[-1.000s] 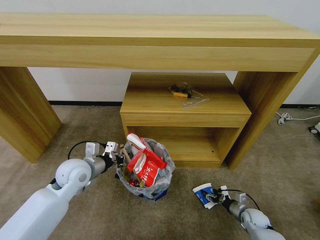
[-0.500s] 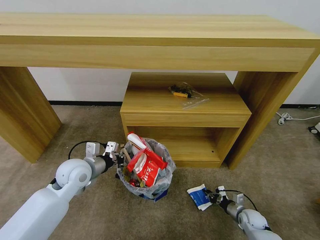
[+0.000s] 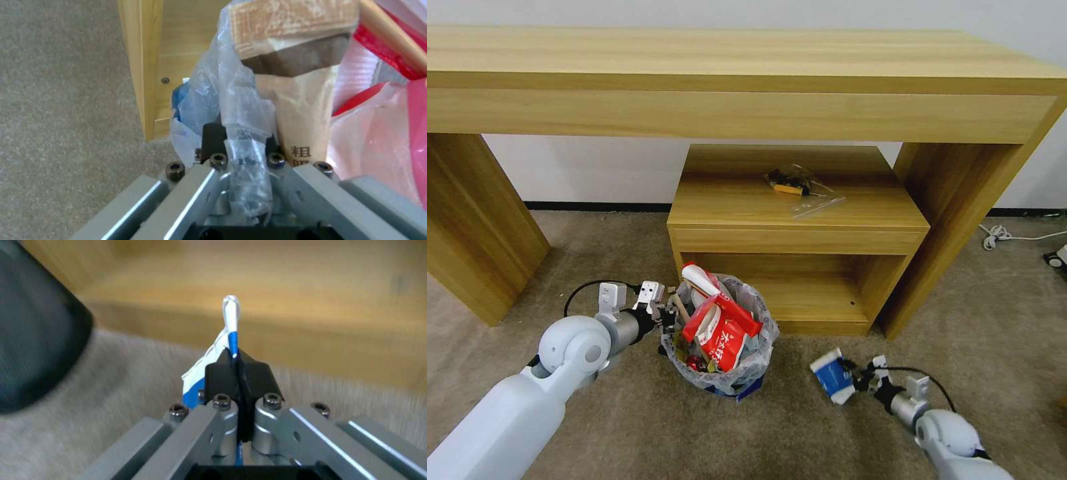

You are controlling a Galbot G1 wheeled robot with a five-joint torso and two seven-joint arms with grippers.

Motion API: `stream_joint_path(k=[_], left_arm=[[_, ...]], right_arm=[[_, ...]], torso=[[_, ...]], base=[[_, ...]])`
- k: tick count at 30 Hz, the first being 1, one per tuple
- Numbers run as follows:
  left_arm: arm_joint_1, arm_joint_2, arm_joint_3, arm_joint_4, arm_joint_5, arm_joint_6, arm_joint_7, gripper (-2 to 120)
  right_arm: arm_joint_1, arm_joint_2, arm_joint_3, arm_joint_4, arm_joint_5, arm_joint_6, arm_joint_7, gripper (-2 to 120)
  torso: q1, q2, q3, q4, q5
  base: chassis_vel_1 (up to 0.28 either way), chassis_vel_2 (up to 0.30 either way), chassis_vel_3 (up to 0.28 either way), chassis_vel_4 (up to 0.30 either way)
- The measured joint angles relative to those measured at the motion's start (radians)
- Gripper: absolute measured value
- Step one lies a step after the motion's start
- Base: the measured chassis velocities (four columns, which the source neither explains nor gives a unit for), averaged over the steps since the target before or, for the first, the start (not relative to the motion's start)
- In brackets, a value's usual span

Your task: Pick up the trash bin and place the garbage on the floor into it.

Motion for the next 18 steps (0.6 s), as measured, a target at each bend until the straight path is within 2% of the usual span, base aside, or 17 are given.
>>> stream_joint_path(k=[6,12,18], left_arm=[[-0.002,-0.010,0.011,0.008,0.000,0.000,-0.005,0],[-0.009,-0.018,0.026,0.009,0.010,0.000,-0.009,0],[-0.023,-0.026,0.048,0.006,0.009,0.000,-0.009,0]], right_arm=[[-0.008,-0.051,0.023,0.220,0.053,-0.020,-0.023,0],[0.003,-0.135,0.021,0.457,0.172,-0.092,0.020,0],[0.077,-0.179,-0.023,0.557,0.271,-0.169,0.056,0]], torso=[[0.000,0.000,0.000,0.0002,0.0003],[0.000,0.000,0.000,0.0002,-0.0001],[0.000,0.000,0.000,0.0001,-0.0002]], base=[[0.000,0.000,0.000,0.000],[0.000,0.000,0.000,0.000],[0.000,0.000,0.000,0.000]])
